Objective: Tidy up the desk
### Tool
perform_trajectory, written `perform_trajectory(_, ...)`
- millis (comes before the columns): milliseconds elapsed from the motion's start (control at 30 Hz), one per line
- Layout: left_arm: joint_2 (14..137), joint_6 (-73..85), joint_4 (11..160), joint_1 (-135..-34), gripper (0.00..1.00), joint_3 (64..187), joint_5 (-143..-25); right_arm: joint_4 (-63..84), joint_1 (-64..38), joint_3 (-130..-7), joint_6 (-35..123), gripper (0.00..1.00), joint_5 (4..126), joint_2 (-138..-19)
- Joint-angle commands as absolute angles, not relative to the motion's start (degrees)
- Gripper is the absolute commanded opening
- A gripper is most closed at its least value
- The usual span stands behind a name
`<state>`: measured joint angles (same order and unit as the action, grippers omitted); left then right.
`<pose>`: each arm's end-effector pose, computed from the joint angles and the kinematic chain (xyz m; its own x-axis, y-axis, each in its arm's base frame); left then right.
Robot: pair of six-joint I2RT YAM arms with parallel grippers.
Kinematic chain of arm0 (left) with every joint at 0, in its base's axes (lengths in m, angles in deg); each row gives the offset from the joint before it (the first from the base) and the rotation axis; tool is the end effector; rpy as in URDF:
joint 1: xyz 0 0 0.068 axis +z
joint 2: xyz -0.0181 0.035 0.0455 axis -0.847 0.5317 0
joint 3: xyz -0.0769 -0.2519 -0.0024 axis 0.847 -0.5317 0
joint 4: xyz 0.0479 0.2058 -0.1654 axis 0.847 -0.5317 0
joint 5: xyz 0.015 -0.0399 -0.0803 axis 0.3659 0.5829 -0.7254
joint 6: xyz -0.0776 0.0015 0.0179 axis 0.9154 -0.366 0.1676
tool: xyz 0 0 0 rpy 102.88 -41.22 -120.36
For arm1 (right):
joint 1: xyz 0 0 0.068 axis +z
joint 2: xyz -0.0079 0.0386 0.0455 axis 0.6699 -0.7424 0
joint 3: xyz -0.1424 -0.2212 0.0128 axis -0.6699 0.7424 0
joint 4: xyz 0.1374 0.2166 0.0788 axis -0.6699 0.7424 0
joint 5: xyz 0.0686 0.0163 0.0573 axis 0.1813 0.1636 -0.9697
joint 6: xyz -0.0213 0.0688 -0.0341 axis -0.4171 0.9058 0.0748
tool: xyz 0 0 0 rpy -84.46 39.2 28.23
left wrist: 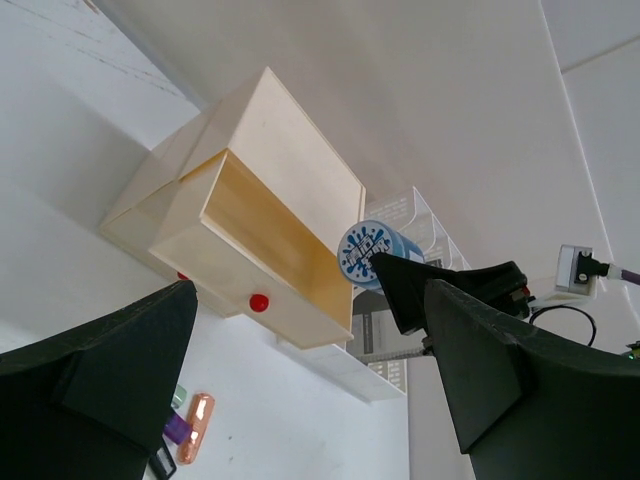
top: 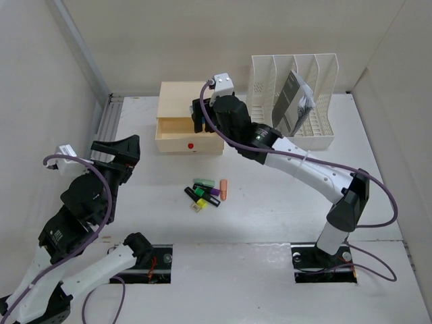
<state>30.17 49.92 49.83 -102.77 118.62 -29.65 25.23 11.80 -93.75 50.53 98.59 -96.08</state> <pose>0.0996 -0.0291 0.4382 0.0319 -0.8347 -0.5498 0.0047 0.5502 -0.8350 0.2850 0.3385 0.4019 -0.2412 0.0201 -0.9703 -0.4235 0.8974 0.1239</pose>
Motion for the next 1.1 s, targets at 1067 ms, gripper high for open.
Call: perform_trajectory(1067,25.7,50.4,51.0,-102.5,0.96,113.8,-28.4,22.5,11.9,-86.2,57.2,0.35,97.9,-95.7)
